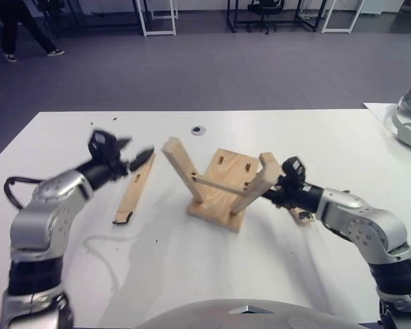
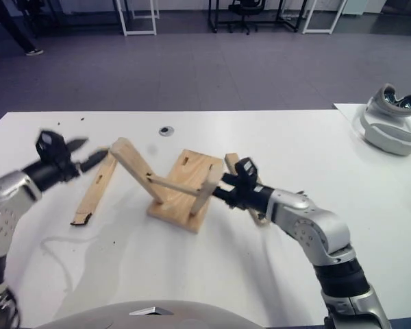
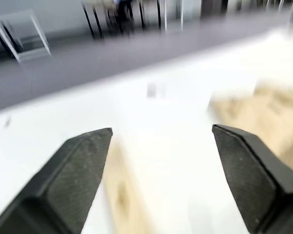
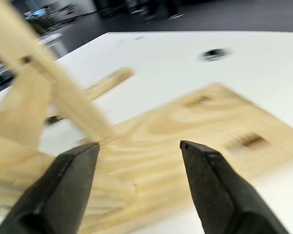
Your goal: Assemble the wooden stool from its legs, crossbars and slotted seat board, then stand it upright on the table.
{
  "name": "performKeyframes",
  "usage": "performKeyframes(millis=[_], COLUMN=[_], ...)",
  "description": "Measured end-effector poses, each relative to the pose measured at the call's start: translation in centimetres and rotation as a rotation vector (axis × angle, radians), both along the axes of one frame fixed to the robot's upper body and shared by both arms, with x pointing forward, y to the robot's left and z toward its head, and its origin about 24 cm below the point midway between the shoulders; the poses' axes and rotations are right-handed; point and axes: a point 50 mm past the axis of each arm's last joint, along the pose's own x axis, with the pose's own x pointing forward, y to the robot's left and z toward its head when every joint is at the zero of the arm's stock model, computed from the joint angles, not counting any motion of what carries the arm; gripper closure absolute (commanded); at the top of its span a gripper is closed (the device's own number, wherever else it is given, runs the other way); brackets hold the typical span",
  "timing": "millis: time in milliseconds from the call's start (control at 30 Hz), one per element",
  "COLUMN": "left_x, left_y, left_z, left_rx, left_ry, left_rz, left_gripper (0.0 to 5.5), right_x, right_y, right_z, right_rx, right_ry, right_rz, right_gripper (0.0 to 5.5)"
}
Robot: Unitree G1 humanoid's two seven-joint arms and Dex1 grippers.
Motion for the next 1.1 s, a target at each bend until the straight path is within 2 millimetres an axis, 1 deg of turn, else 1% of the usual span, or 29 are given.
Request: performKeyframes(millis=[67, 100, 133, 167, 233, 267, 300, 333, 367, 433, 500, 533, 600, 633, 700, 733, 800, 833, 900, 933, 967, 1033, 1067, 1100], left_x=[-2.1, -2.6, -3.0, -3.2, -3.5, -3.6, -3.5, -3.4, -3.4, -3.2, -2.6, -2.2, -2.0, -1.7, -1.0, -0.5, -0.4, -0.5, -0.9, -1.0, -1.1, -1.0, -1.0, -0.9], left_y=[1.3, 1.5, 1.5, 0.9, -0.8, -1.4, -2.7, -3.6, -4.2, -5.4, -6.4, -6.8, -7.0, -7.0, -6.9, -6.9, -6.5, -6.3, -5.9, -5.5, -5.4, -5.3, -5.4, -5.4], left_z=[-1.8, -2.1, -2.4, -2.5, -2.5, -2.7, -3.0, -3.4, -3.7, -4.5, -5.1, -5.3, -5.5, -5.8, -6.2, -6.2, -6.0, -6.0, -6.0, -5.9, -5.9, -5.8, -5.7, -5.7], left_rx=[0.166, 0.216, 0.247, 0.256, 0.250, 0.249, 0.240, 0.234, 0.231, 0.255, 0.268, 0.273, 0.263, 0.244, 0.235, 0.247, 0.255, 0.255, 0.258, 0.265, 0.269, 0.272, 0.272, 0.276], left_ry=[0.146, 0.180, 0.205, 0.206, 0.194, 0.198, 0.191, 0.193, 0.199, 0.203, 0.193, 0.183, 0.186, 0.183, 0.169, 0.147, 0.125, 0.121, 0.120, 0.127, 0.131, 0.130, 0.128, 0.129], left_rz=[-0.057, -0.084, -0.113, -0.150, -0.235, -0.261, -0.309, -0.340, -0.356, -0.392, -0.413, -0.416, -0.412, -0.395, -0.352, -0.325, -0.304, -0.299, -0.293, -0.293, -0.291, -0.297, -0.299, -0.301], left_gripper=[1.74, 1.74, 1.74, 1.74, 1.74, 1.74, 1.74, 1.74, 1.74, 1.74, 1.74, 1.74, 1.74, 1.74, 1.74, 1.74, 1.74, 1.74, 1.74, 1.74, 1.74, 1.74, 1.74, 1.74], right_x=[0.1, 0.5, 1.4, 2.5, 5.1, 6.2, 7.5, 8.4, 8.8, 9.5, 10.9, 11.3, 11.2, 10.6, 10.4, 10.5, 11.4, 12.2, 13.4, 13.8, 13.8, 12.8, 12.4, 12.3], right_y=[3.2, 3.7, 3.4, 2.3, -1.0, -2.0, -3.2, -3.7, -3.8, -3.2, -2.3, -2.1, -2.1, -1.9, -2.0, -2.3, -3.0, -3.3, -3.5, -3.8, -3.9, -3.8, -4.1, -4.1], right_z=[0.4, 0.8, 1.0, 0.9, 0.7, 0.8, 0.3, -0.6, -1.3, -3.8, -3.7, -3.8, -3.8, -3.9, -4.0, -4.2, -4.4, -4.2, -3.4, -3.2, -3.6, -5.5, -5.9, -5.8], right_rx=[0.034, 0.025, -0.007, -0.044, -0.195, -0.265, -0.393, -0.483, -0.540, -0.621, -0.674, -0.699, -0.674, -0.637, -0.608, -0.586, -0.535, -0.510, -0.515, -0.566, -0.608, -0.713, -0.731, -0.743], right_ry=[-0.020, -0.045, -0.082, -0.109, -0.194, -0.254, -0.317, -0.334, -0.343, -0.329, -0.395, -0.421, -0.436, -0.432, -0.443, -0.436, -0.417, -0.403, -0.409, -0.415, -0.414, -0.389, -0.390, -0.407], right_rz=[0.080, 0.077, 0.029, -0.049, -0.211, -0.241, -0.248, -0.215, -0.166, -0.028, 0.069, 0.123, 0.206, 0.283, 0.299, 0.265, 0.088, -0.024, -0.128, -0.151, -0.132, -0.011, 0.038, 0.084], right_gripper=[2.39, 2.39, 2.39, 2.39, 2.39, 2.39, 2.39, 2.39, 2.39, 2.39, 2.39, 2.39, 2.39, 2.39, 2.39, 2.39, 2.39, 2.39, 2.39, 2.39, 2.39, 2.39, 2.39, 2.39])
